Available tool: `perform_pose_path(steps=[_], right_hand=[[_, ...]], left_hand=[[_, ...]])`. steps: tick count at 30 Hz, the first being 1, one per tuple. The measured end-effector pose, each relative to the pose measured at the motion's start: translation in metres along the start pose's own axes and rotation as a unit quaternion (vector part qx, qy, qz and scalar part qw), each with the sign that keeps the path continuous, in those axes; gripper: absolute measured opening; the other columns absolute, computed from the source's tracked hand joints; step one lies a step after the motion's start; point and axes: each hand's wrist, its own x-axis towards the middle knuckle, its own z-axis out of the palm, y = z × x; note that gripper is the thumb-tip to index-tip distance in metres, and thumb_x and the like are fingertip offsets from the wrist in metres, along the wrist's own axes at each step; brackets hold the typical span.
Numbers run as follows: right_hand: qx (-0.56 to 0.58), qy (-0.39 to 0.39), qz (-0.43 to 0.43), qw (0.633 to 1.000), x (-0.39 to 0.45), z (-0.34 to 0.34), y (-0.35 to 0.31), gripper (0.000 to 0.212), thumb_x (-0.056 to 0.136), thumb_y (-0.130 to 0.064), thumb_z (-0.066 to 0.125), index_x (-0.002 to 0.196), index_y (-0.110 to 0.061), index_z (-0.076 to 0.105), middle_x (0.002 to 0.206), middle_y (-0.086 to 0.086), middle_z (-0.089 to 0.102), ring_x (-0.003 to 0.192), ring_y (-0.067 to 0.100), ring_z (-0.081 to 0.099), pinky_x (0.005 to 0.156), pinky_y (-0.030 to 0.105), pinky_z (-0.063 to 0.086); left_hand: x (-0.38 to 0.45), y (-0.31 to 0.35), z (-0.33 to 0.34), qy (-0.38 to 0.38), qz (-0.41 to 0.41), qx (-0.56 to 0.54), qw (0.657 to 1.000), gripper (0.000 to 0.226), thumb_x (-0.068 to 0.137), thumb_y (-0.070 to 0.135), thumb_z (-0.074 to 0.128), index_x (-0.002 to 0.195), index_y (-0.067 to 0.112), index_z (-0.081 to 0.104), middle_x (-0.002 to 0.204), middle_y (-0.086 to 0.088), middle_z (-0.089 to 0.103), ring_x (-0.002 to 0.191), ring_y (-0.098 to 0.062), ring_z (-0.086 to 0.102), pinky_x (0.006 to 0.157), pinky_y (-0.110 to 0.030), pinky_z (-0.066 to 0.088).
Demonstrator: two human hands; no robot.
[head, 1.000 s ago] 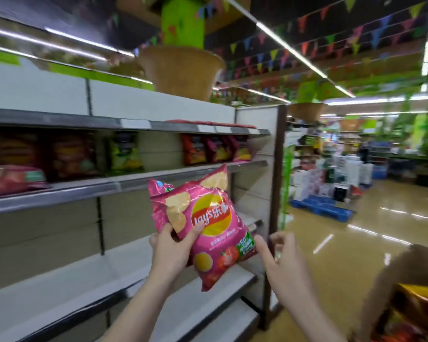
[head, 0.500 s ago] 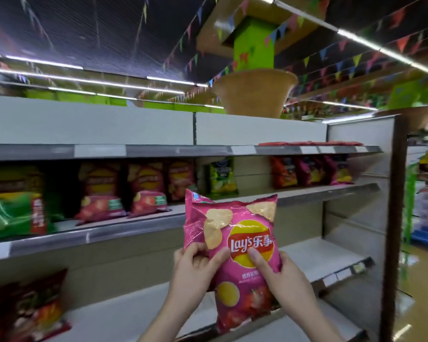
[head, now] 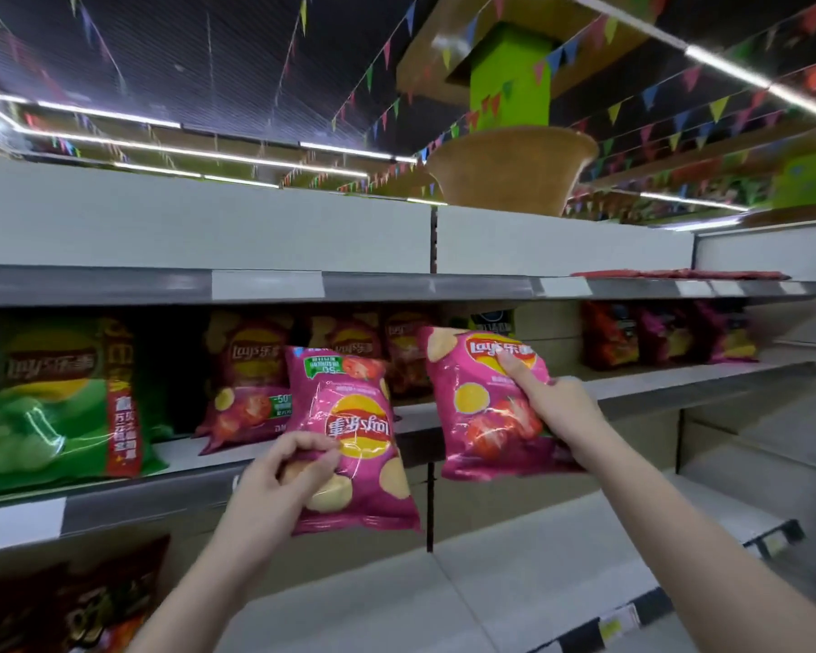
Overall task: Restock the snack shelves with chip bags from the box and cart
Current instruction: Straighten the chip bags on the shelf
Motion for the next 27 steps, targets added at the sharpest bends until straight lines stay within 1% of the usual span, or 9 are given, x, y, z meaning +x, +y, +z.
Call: perform_pose_path(steps=[3,6,9,12,16,21,23,26,27], right_hand=[[-0.046,-0.003,-0.016,0.999,0.036,0.026,-0.015,0.107,0.048,-0.102,0.041,0.094,-0.008,0.067,0.087,0.008,0.071,0.084,0.027,0.067,0.087,0.043,0.054],[-0.082,-0.005,-0.035,0.996,0.074,0.05,-0.021,0.1,0.059,-0.097,0.04,0.099,-0.008,0.062,0.094,0.009,0.069,0.087,0.03,0.066,0.086,0.042,0.054],[-0.101,-0.009,-0.059,0.993,0.112,0.069,-0.021,0.074,0.081,-0.076,0.049,0.1,-0.007,0.061,0.1,0.013,0.068,0.09,0.031,0.064,0.085,0.04,0.052],[-0.099,0.003,-0.042,0.994,0.142,0.09,-0.015,0.054,0.09,-0.056,0.056,0.105,-0.005,0.061,0.11,0.017,0.065,0.1,0.037,0.062,0.089,0.042,0.051],[-0.073,-0.004,-0.051,0.996,0.157,0.116,-0.011,0.073,0.089,-0.066,0.05,0.122,-0.001,0.056,0.122,0.022,0.059,0.111,0.038,0.057,0.089,0.036,0.043],[0.01,0.008,-0.1,0.995,0.164,0.14,-0.009,0.069,0.089,-0.052,0.059,0.131,0.001,0.047,0.13,0.024,0.057,0.118,0.039,0.055,0.093,0.038,0.042],[-0.015,0.002,-0.076,0.997,0.17,0.148,-0.009,0.073,0.09,-0.054,0.056,0.131,0.005,0.043,0.128,0.027,0.057,0.116,0.04,0.056,0.093,0.039,0.042],[-0.073,-0.046,-0.048,0.995,0.174,0.148,-0.007,0.058,0.099,-0.035,0.05,0.138,0.005,0.035,0.134,0.027,0.051,0.121,0.039,0.053,0.098,0.042,0.043],[-0.085,-0.054,-0.043,0.994,0.174,0.146,-0.006,0.058,0.1,-0.037,0.046,0.14,0.004,0.034,0.136,0.027,0.048,0.122,0.039,0.052,0.1,0.043,0.043]], left_hand=[[0.02,0.004,-0.012,-0.004,0.003,0.013,1.0,0.005,0.086,0.019,0.066,0.09,0.018,0.068,0.1,0.003,0.068,0.094,-0.016,0.065,0.072,-0.026,0.053],[0.037,0.004,-0.018,-0.01,0.003,0.012,1.0,0.005,0.085,0.019,0.067,0.086,0.022,0.071,0.099,0.003,0.07,0.096,-0.019,0.067,0.084,-0.039,0.055],[0.054,0.006,-0.018,-0.007,0.013,0.01,1.0,0.008,0.082,0.023,0.068,0.079,0.029,0.072,0.095,0.008,0.071,0.097,-0.018,0.067,0.086,-0.039,0.053],[0.066,0.006,-0.015,-0.003,0.011,-0.014,1.0,0.003,0.076,0.027,0.069,0.077,0.028,0.071,0.095,0.004,0.072,0.093,-0.017,0.068,0.073,-0.029,0.053],[0.075,0.002,-0.011,0.0,-0.008,-0.054,0.999,0.009,0.069,0.028,0.068,0.076,0.025,0.072,0.095,0.0,0.072,0.087,-0.02,0.07,0.06,-0.026,0.053],[0.079,-0.007,-0.014,-0.004,-0.021,-0.052,0.998,0.022,0.069,0.039,0.08,0.083,0.024,0.072,0.097,0.003,0.073,0.09,-0.02,0.072,0.062,-0.028,0.055],[0.081,-0.009,-0.015,0.003,-0.022,-0.05,0.998,0.019,0.069,0.035,0.08,0.082,0.024,0.072,0.1,0.001,0.072,0.093,-0.022,0.071,0.066,-0.03,0.055],[0.084,-0.012,-0.013,-0.001,-0.001,-0.034,0.999,0.027,0.065,0.04,0.084,0.083,0.024,0.072,0.102,0.001,0.071,0.1,-0.024,0.068,0.083,-0.041,0.055],[0.085,-0.012,-0.012,-0.003,0.002,-0.032,0.999,0.027,0.066,0.039,0.085,0.084,0.024,0.072,0.103,0.001,0.071,0.1,-0.024,0.068,0.087,-0.043,0.053]])
